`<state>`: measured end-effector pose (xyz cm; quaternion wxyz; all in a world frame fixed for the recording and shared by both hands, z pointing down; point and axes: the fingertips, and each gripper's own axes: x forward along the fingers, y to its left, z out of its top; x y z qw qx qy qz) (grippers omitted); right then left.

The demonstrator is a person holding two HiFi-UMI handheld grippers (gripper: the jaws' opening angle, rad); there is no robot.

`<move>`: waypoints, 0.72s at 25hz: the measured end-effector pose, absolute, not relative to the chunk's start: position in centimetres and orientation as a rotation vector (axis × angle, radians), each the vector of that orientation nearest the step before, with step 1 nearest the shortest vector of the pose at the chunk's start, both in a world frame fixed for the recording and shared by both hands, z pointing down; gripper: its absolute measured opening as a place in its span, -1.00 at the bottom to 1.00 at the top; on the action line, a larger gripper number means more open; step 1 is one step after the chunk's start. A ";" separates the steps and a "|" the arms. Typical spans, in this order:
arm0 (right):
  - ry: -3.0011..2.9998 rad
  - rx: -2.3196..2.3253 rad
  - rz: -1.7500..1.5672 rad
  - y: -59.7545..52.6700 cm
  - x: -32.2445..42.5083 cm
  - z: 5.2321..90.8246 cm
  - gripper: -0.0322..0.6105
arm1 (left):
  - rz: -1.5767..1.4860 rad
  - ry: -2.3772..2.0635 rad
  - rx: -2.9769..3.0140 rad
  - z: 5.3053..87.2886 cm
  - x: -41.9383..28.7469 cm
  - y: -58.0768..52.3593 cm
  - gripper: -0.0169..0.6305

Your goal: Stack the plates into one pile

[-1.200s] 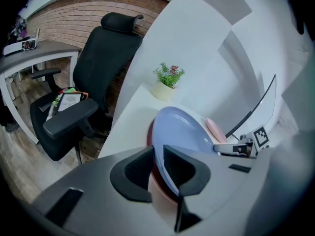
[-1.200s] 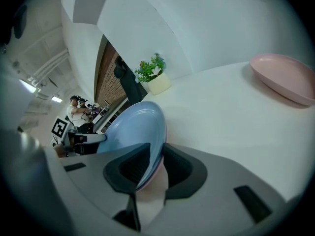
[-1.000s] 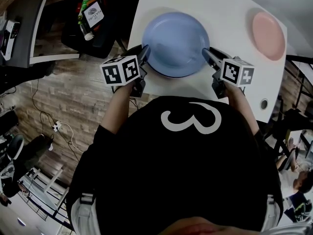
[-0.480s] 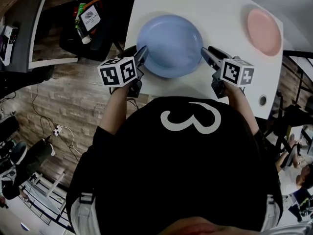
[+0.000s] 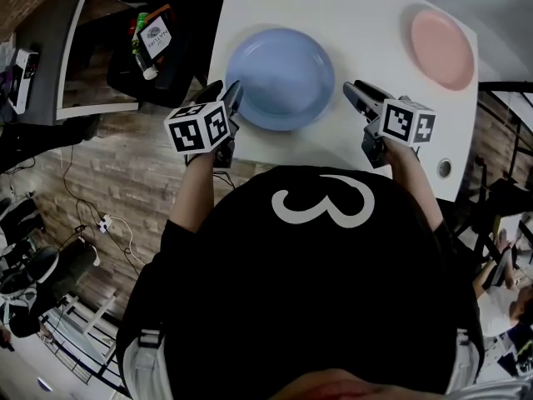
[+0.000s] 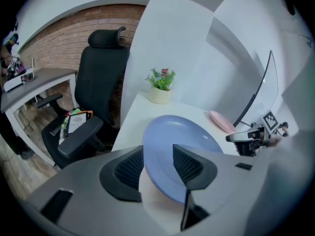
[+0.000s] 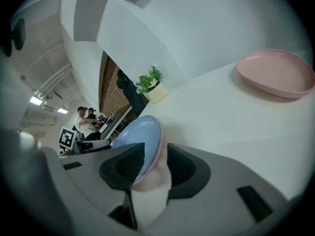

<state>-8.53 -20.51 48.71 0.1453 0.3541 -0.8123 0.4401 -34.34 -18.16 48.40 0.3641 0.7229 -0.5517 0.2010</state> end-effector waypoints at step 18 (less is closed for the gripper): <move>-2.616 0.828 1.344 -19.1 -4.4 42.3 -0.79 | 0.457 -1.127 2.195 41.4 -20.2 -18.4 -0.86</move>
